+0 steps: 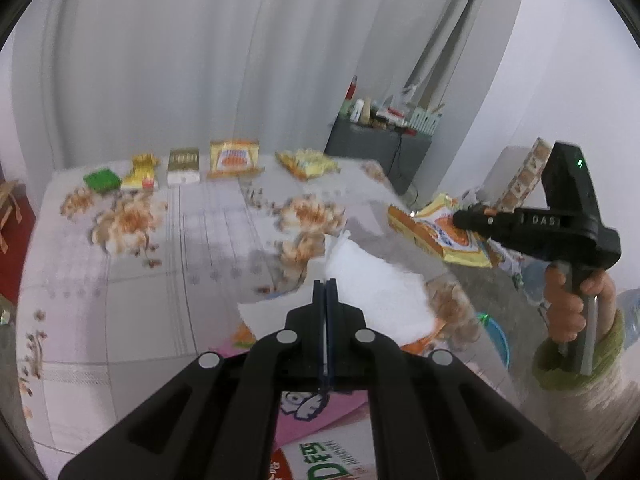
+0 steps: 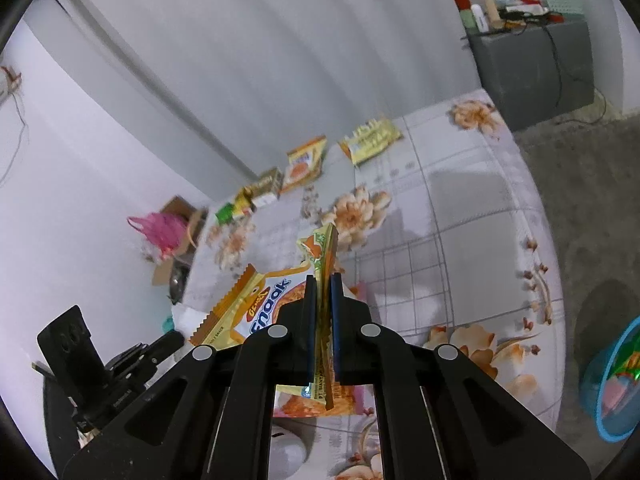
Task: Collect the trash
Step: 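Grasp the white tissue with the left tool while the right tool grasps the yellow Snack packet, then carry the tissue and Snack packet to the wastebasket and release with both tools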
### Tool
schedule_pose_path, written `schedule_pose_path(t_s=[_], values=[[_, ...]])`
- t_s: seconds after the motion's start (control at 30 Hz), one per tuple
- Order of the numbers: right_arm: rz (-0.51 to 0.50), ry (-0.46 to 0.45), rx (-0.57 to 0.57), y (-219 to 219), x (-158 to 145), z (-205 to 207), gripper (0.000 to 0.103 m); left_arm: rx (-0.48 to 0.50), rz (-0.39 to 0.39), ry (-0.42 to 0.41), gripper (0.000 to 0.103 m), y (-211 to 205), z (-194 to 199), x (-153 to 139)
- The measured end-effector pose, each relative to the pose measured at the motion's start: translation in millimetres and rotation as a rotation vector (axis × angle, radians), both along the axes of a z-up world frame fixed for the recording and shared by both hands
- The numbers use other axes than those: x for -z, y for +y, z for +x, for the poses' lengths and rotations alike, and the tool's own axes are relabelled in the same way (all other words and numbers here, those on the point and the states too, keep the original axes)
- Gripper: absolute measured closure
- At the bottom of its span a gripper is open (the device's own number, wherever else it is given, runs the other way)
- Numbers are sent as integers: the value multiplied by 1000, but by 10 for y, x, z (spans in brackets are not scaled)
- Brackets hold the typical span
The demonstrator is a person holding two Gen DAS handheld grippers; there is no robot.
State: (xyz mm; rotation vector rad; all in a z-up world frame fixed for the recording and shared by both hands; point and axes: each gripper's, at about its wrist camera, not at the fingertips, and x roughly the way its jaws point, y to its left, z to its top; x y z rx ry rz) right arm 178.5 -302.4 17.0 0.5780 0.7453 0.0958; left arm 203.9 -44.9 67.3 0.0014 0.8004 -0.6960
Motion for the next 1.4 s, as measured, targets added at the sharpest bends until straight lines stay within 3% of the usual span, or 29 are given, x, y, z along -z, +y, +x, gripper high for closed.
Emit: schedule_pose_path(t_s=[0.47,0.73,1.03,1.4], values=[[76,-144,120,-541,-398,-902,98,78,-50,-132,103,-360,-435,-803],[111,-192,260,-1113,-437,-1706,98,238,-77,-155,103,-1029,-835,-1048],[149,-169,459,-1703,-122,-2565,98,475,-82,-100,102,-2133,-1326,-1014],[187,-75,707,-2272,562,-3283,98,730,-37,136,102,-3663,-1860,-440]])
